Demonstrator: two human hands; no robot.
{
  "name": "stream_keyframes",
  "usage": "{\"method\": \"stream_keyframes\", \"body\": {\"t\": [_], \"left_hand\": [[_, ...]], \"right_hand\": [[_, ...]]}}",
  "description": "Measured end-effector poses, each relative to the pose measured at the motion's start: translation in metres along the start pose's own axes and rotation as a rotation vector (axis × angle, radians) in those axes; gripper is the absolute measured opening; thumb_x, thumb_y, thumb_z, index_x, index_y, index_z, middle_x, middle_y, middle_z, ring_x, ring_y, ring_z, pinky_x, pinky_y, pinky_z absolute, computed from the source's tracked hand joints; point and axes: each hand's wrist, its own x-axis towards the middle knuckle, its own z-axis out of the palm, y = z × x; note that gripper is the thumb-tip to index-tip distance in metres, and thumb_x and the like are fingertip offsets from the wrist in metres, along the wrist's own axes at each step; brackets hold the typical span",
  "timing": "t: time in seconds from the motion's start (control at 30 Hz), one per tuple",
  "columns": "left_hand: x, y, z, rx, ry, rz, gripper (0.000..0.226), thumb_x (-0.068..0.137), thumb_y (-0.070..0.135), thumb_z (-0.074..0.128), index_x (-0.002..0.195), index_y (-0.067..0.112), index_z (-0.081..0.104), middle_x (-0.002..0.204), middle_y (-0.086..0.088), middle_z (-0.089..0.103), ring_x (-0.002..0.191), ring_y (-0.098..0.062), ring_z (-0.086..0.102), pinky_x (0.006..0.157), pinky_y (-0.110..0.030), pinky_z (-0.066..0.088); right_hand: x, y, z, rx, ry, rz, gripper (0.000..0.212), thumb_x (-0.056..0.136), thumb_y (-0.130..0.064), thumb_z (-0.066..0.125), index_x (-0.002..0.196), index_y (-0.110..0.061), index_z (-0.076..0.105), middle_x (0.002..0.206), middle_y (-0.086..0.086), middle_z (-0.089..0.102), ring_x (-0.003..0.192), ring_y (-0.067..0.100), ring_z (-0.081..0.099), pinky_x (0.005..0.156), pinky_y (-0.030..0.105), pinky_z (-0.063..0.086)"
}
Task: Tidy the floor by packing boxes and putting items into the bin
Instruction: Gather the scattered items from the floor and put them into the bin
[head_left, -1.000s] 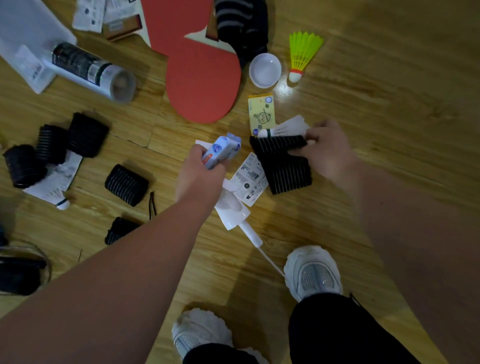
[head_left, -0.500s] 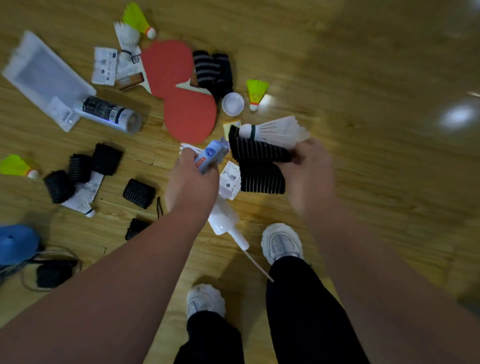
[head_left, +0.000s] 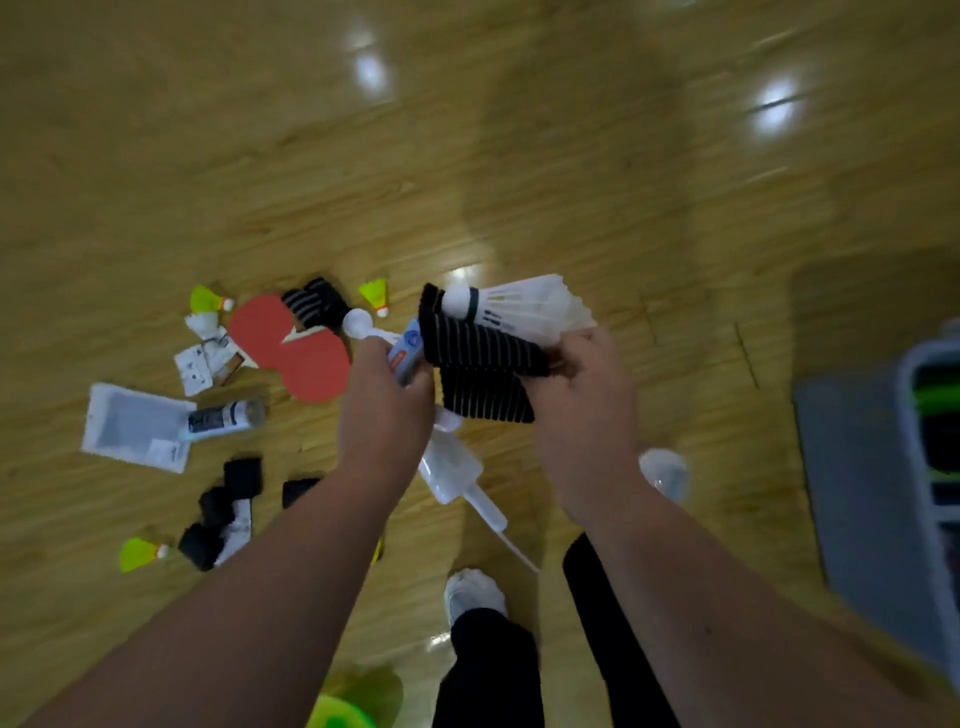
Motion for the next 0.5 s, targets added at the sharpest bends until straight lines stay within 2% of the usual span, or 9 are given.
{"method": "stream_keyframes", "body": {"t": [0.1,0.27,0.4,0.47,0.5], "left_hand": [[-0.017,0.054,0.033,0.008,-0.046,0.086,0.024,0.092,0.031,0.058,0.078,0.021,0.040,0.067,0.001,0.047,0.054,-0.012,0.039,0.051,-0.032,0.028],[-0.060,0.151,0.160,0.012,-0.206,0.180,0.027,0.092,0.035,0.058,0.075,0.023,0.040,0.065,0.003,0.047,0.051,-0.008,0.039,0.050,-0.030,0.029],[-0.123,0.216,0.279,0.079,-0.342,0.275,0.016,0.090,0.032,0.057,0.080,0.022,0.048,0.066,0.005,0.053,0.054,0.000,0.051,0.049,-0.026,0.033],[-0.159,0.247,0.333,0.092,-0.404,0.287,0.017,0.087,0.036,0.055,0.077,0.024,0.047,0.066,0.007,0.053,0.055,0.002,0.053,0.050,-0.024,0.035],[-0.178,0.261,0.357,0.116,-0.438,0.284,0.018,0.086,0.040,0.055,0.078,0.025,0.047,0.068,0.006,0.056,0.058,-0.001,0.054,0.051,-0.026,0.036]], "right_hand": [[-0.003,0.005,-0.065,0.041,0.106,0.044,0.013,0.085,-0.009,0.065,0.075,-0.018,0.065,0.091,-0.007,0.053,0.079,0.006,0.054,0.063,0.009,0.041],[0.007,0.051,-0.211,0.166,0.352,0.182,0.025,0.084,-0.011,0.066,0.064,-0.022,0.056,0.083,-0.007,0.051,0.067,0.000,0.051,0.057,0.009,0.039],[0.003,0.102,-0.337,0.257,0.501,0.292,0.014,0.085,-0.013,0.068,0.075,-0.022,0.066,0.090,0.007,0.065,0.073,0.008,0.060,0.056,0.011,0.041],[-0.006,0.128,-0.401,0.369,0.620,0.355,0.012,0.086,-0.014,0.070,0.080,-0.025,0.070,0.091,0.003,0.070,0.074,0.003,0.065,0.057,0.009,0.044],[-0.015,0.141,-0.431,0.442,0.676,0.413,0.009,0.086,-0.014,0.070,0.085,-0.023,0.072,0.091,0.001,0.072,0.077,0.003,0.067,0.061,0.013,0.048]]}}
